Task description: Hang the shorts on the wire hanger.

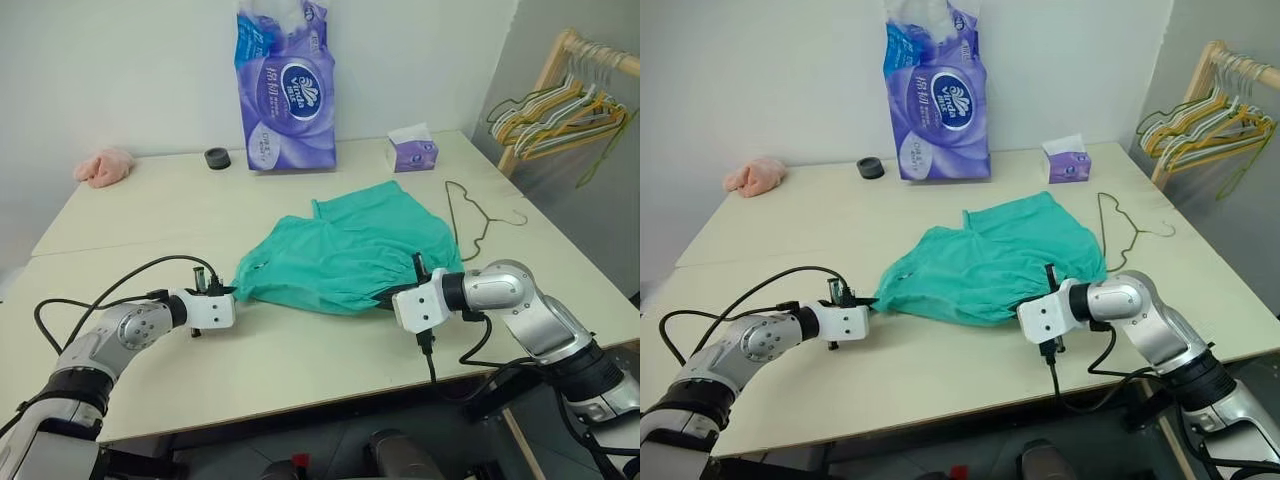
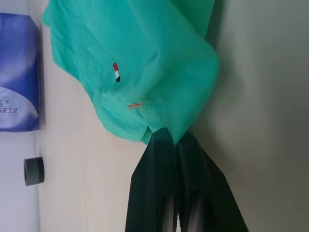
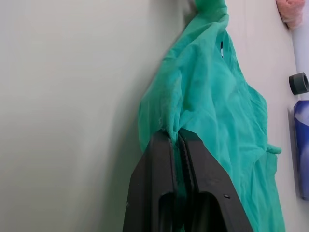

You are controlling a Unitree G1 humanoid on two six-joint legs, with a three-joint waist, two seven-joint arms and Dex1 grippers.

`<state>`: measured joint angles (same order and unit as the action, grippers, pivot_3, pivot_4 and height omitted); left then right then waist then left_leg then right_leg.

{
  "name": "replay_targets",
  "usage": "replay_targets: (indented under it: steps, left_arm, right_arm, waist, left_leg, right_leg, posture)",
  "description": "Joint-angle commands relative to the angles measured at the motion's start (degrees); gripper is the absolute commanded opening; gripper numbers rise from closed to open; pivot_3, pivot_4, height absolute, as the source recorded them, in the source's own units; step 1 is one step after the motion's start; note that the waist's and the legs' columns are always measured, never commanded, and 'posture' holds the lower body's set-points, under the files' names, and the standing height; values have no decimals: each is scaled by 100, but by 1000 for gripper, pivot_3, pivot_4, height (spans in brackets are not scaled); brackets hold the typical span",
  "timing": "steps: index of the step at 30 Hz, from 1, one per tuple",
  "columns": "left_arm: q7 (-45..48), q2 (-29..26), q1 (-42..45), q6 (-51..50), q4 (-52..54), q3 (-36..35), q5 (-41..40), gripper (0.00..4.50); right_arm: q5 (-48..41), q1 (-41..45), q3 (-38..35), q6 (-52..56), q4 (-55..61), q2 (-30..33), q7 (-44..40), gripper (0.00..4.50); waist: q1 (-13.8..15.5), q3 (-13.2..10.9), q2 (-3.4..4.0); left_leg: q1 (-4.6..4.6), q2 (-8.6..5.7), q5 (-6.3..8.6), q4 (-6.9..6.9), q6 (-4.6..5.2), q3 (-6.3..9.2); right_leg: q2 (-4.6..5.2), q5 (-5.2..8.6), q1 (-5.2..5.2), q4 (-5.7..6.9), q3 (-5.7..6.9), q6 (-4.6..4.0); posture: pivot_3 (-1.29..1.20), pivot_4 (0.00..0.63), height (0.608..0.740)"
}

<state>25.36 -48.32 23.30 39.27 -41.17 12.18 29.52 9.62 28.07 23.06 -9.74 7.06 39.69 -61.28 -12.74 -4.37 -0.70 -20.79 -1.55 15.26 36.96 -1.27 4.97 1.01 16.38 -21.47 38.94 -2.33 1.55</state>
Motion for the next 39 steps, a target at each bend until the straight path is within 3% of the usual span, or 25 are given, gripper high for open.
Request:
replay_targets:
  steps: [1,5,8,14,17,20,23,26,30,39]
  left_arm:
    - [-275,-238,141,147,-44,54,180,39]
    - [-106,-496,83,320,9,125,158,39]
    - [808,-834,-314,216,533,127,-342,39]
    - [3151,-2036,-2368,-1207,2912,-108,-2239,39]
    - [3586,-2342,-3318,-2154,3950,-386,-2960,39]
    - [3982,-2455,-3950,-3225,5193,-362,-3564,39]
    - [4382,-2481,-4126,-4001,6041,-206,-3919,39]
    - [4663,-2408,-4019,-4373,6283,-133,-4067,39]
    - [5054,-2345,-3835,-4778,6496,-97,-4417,39]
    - [5415,-2263,-3727,-5084,6630,-33,-4546,39]
  right_arm:
    - [-154,-45,-195,-153,162,131,-65,0]
    - [-63,-31,-173,-379,-30,209,-5,0]
    - [338,289,-12,-1168,-854,115,316,0]
    - [961,1352,270,-2940,-2730,-364,1094,0]
    - [370,1396,402,-3475,-2755,-494,717,0]
    - [-983,661,779,-3469,-1847,79,-432,0]
    - [-1364,28,689,-3049,-1327,809,-954,0]
    - [-1334,-228,514,-2763,-1240,1248,-1146,0]
    - [-1231,-400,392,-2427,-1132,1630,-1380,0]
    - [-1036,-394,276,-2252,-1076,1544,-1420,0]
  waist:
    - [-3,-1,0]
    - [-15,-6,1]
    - [-29,-10,6]
    - [-175,-27,33]
    - [-177,-39,54]
    - [-134,-46,59]
    - [10,-59,83]
    - [-38,-91,97]
    - [-159,-129,34]
    - [-288,-134,37]
  left_leg:
    - [0,0,0,0,0,0]
    - [0,0,0,-1,0,-1]
    - [1,0,0,-2,0,-4]
    - [3,7,1,-12,0,-21]
    - [5,10,1,-19,1,-24]
    - [12,10,7,-16,12,-20]
    - [12,-4,27,2,41,-24]
    - [21,-17,28,8,42,-59]
    - [49,10,26,8,43,-52]
    - [36,23,28,-1,42,-46]
  right_leg:
    - [0,0,0,0,0,0]
    - [1,0,-2,0,-1,0]
    - [0,0,-2,0,-2,0]
    - [1,-10,-12,8,-16,-25]
    - [-1,-7,-15,9,-20,-30]
    - [-2,-1,5,2,-16,-23]
    - [6,14,21,-8,-23,-6]
    - [14,25,20,-9,-41,11]
    - [-5,29,34,2,-41,-1]
    - [-21,39,18,5,-39,-17]
  posture:
    - [-287,52,740]
    - [-280,56,740]
    - [-265,56,740]
    - [-228,56,740]
    - [-237,58,740]
    - [-251,60,740]
    - [-275,63,740]
    - [-305,66,740]
    - [-331,65,740]
    - [-340,56,740]
